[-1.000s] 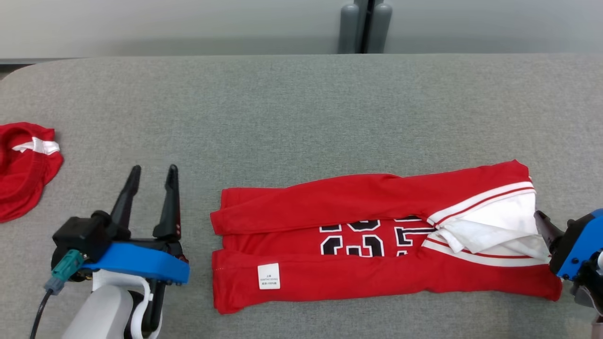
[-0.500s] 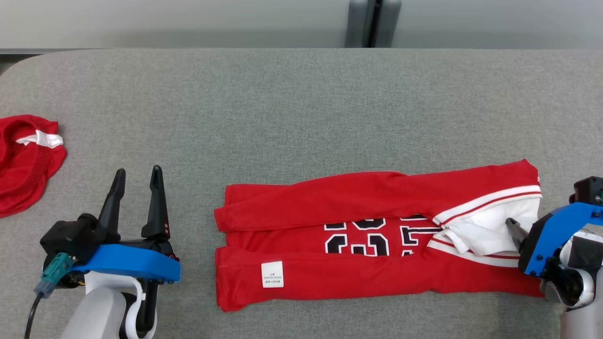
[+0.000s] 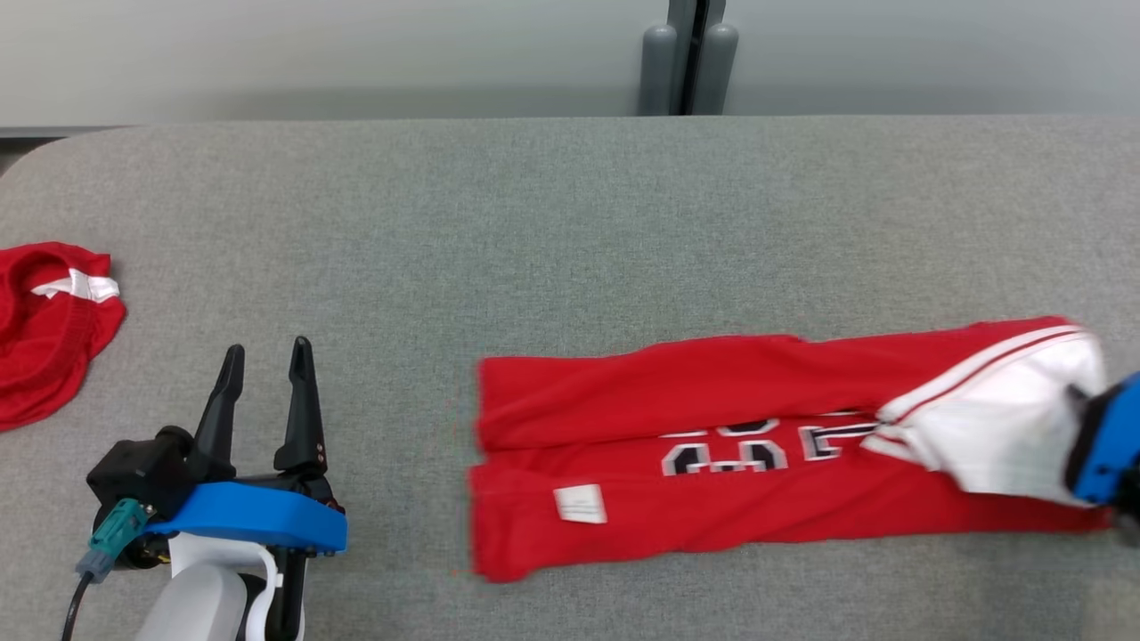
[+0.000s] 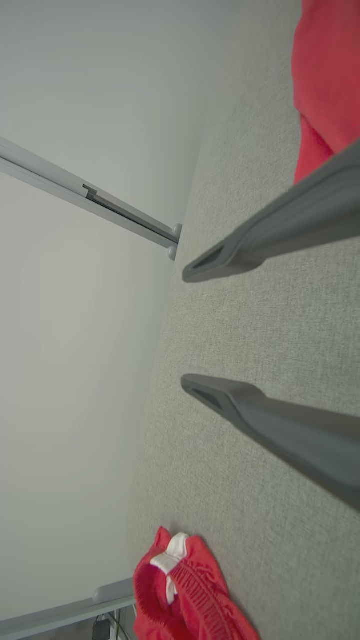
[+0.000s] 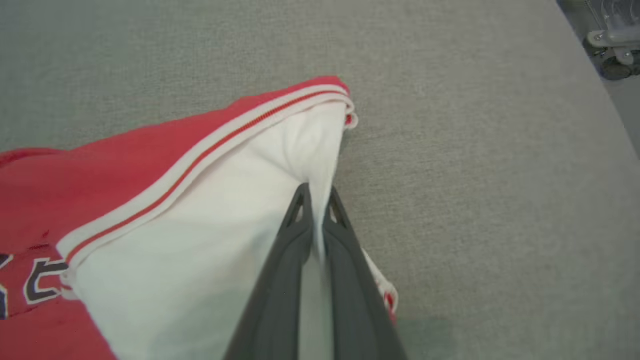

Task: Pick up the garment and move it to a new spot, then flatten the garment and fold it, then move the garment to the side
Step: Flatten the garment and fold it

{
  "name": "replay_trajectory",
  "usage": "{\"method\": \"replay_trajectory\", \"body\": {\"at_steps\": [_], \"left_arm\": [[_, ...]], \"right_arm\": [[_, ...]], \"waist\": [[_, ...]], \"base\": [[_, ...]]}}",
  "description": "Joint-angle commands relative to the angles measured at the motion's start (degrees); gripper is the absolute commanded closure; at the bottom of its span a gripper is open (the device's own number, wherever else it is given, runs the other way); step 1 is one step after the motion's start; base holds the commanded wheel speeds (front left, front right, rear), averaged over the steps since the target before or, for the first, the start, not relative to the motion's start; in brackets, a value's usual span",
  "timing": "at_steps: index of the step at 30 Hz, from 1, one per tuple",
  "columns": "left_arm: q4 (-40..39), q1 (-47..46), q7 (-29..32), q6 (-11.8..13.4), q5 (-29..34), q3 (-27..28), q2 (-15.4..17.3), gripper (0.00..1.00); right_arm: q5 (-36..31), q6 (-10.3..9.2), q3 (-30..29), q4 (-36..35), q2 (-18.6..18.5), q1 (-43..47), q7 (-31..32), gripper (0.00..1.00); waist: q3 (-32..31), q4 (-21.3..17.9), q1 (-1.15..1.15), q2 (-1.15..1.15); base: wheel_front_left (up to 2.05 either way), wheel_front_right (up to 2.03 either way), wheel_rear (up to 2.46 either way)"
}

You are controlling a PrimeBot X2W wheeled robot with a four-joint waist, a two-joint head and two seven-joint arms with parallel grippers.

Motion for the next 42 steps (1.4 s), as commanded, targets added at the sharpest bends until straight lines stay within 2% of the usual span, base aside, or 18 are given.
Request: {"method": "replay_trajectory", "body": {"at_steps": [1,8,13,17,20,25,29,34,38,42], "left_arm": [[-0.29,0.31,-0.25,-0.16,0.36,0.19,-0.22,0.0],[-0.48,1.37,-0.25,-0.39,0.82,0.35,-0.48,0.0],[-0.26,2.33,-0.25,-0.55,0.96,0.43,-0.62,0.0],[-0.23,2.54,-0.25,-0.42,1.12,0.04,-0.9,0.0],[-0.09,3.01,-0.25,-0.5,0.92,-0.05,-0.73,0.0],[-0.44,3.09,-0.25,-0.3,0.77,-0.11,-0.48,0.0],[-1.11,3.22,-0.13,0.07,1.01,-0.41,-0.69,0.0],[-2.06,2.6,0.46,0.28,1.18,-1.35,-1.18,0.0],[-1.9,1.99,0.66,-0.11,1.23,-2.03,-1.4,0.0],[-1.54,1.21,0.83,-0.42,1.3,-2.47,-1.73,0.0]], "right_arm": [[-0.45,0.02,-1.47,-1.11,-1.33,0.54,-0.02,1.0],[-3.9,0.02,-8.56,-9.04,-4.39,3.75,2.88,1.0],[-3.6,0.02,-7.9,-12.59,-3.94,5.67,4.4,1.0],[-2.26,0.02,-3.69,-17.41,-1.37,7.3,6.3,1.0],[-1.52,0.02,2.11,-21.99,1.62,8.45,8.13,1.0],[-1.3,0.02,14.81,-26.35,4.17,7.64,9.5,1.0],[0.33,0.02,23.09,-22.12,6.13,4.56,7.84,1.0],[3.51,0.02,30.4,-12.41,6.97,0.58,4.61,1.0],[6.18,0.02,34.58,-5.5,6.98,-2.43,2.03,1.0],[6.78,0.02,36.35,-0.18,7.0,-4.2,-0.49,1.0]], "waist": [[-0.33,-0.16,0.0,0.0],[-1.69,-0.44,0.0,0.0],[-2.71,-0.71,0.0,0.0],[-3.6,-0.64,0.0,0.0],[-4.15,-0.61,0.0,0.0],[-4.33,-0.58,0.0,0.0],[-3.92,-0.45,0.0,0.0],[-2.93,0.73,0.0,0.0],[-2.61,2.03,0.0,0.0],[-2.56,3.34,0.0,0.0]], "base": [[0.0,0.0,0.0],[0.0,0.0,0.0],[0.0,0.0,0.0],[0.0,0.0,0.0],[0.0,0.0,0.0],[0.0,0.0,0.0],[0.0,0.0,0.0],[0.0,0.0,0.0],[0.0,0.0,0.0],[0.0,0.0,0.0]]}}
